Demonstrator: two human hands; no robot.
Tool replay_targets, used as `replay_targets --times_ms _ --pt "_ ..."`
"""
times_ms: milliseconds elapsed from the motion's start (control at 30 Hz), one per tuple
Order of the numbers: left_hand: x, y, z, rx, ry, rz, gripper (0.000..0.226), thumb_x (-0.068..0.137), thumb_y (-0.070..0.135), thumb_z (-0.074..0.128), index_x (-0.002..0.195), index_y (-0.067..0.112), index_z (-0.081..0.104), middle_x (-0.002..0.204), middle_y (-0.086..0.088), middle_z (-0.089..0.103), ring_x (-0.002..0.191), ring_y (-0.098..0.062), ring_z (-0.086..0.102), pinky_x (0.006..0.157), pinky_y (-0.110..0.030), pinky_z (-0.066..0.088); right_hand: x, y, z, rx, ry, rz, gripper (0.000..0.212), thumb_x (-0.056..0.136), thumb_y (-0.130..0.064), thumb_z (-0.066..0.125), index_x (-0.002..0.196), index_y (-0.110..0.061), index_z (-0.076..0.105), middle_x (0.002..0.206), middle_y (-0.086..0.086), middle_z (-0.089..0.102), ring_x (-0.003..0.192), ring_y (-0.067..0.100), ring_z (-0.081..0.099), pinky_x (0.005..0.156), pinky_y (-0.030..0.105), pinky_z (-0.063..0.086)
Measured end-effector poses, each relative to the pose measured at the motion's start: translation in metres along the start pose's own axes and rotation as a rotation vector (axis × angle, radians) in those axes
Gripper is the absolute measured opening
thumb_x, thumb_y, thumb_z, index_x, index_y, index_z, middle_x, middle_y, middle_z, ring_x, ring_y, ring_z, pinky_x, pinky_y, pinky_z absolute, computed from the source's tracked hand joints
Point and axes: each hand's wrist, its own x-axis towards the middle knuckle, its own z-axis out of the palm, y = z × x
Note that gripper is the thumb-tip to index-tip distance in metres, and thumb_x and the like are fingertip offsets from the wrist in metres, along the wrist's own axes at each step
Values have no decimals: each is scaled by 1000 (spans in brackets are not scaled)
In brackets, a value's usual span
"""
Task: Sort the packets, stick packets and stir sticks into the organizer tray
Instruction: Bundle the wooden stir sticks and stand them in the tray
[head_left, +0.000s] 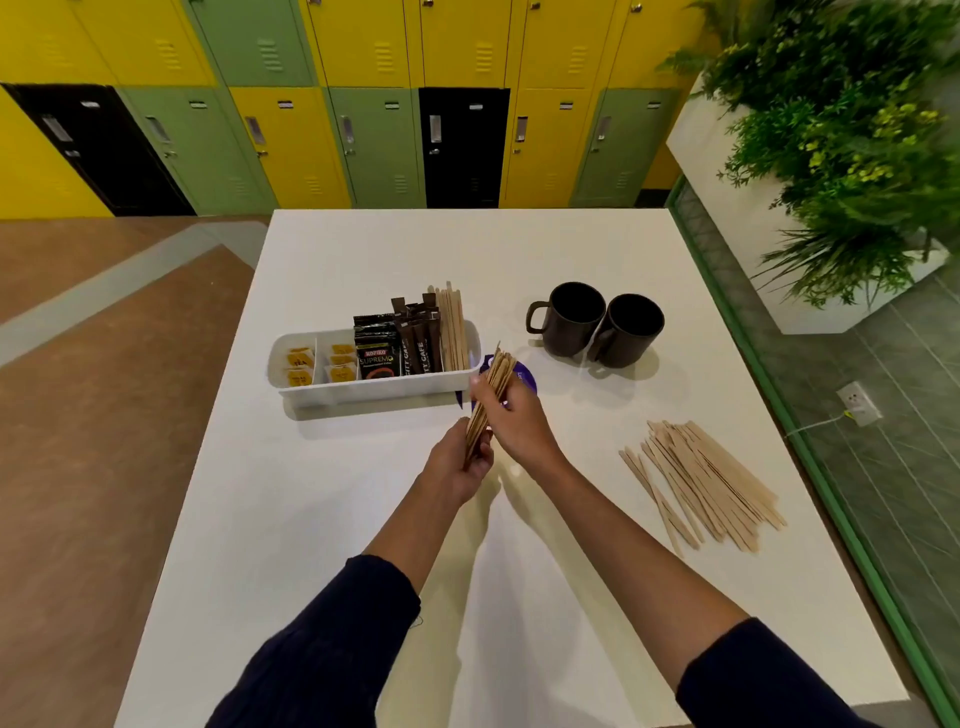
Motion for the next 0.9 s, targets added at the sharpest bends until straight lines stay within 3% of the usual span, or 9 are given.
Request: replay_targets --times_ms 67,233,367,533,633,767,900 --pt "3 7 -1 14 21 21 19 94 11 48 79 6 58 55 -4 57 37 -5 48 36 -13 41 5 1 1 -69 -2 -54 22 94 -36 52 91 -16 60 80 -5 61 79 7 61 69 16 46" --pt "-1 22 4 11 8 53 21 97 12 44 80 5 56 69 -7 51 54 -8 42 36 -12 40 26 -14 2 -176 -34 -140 14 95 -27 53 85 -17 54 69 -10 54 64 2 53 54 2 40" --pt "-3 38 11 91 -5 118 27 97 11 36 79 7 57 69 -6 53 55 -10 44 42 -15 40 49 -30 6 -256 -65 -193 22 95 -26 52 78 -12 52 68 -3 51 59 2 46 52 11 35" --pt "2 54 12 409 113 300 29 102 26 31 99 11 55 85 -7 63 71 -15 59 62 -26 46 81 -51 2 -253 -46 -203 32 96 -28 51 65 -22 45 60 -8 46 53 2 44 49 12 34" --pt "10 57 5 735 198 656 19 100 19 38 102 8 54 99 -11 60 84 -21 59 65 -25 46 100 -59 -1 -254 7 -205 37 95 -28 52 61 -23 41 57 -7 43 51 4 41 46 10 34" --pt "19 61 -5 1240 291 1049 16 96 17 47 104 8 58 106 -7 55 96 -12 44 78 -21 35 118 -57 1 -250 69 -239 36 95 -23 52 62 -26 38 64 -8 41 56 3 41 52 9 35" --pt "28 67 -9 1530 326 1143 19 94 21 53 109 13 61 112 -4 55 106 -19 42 87 -29 36 130 -44 5 -336 48 -231 21 96 -27 51 75 -20 50 78 -4 47 69 8 46 64 17 33"
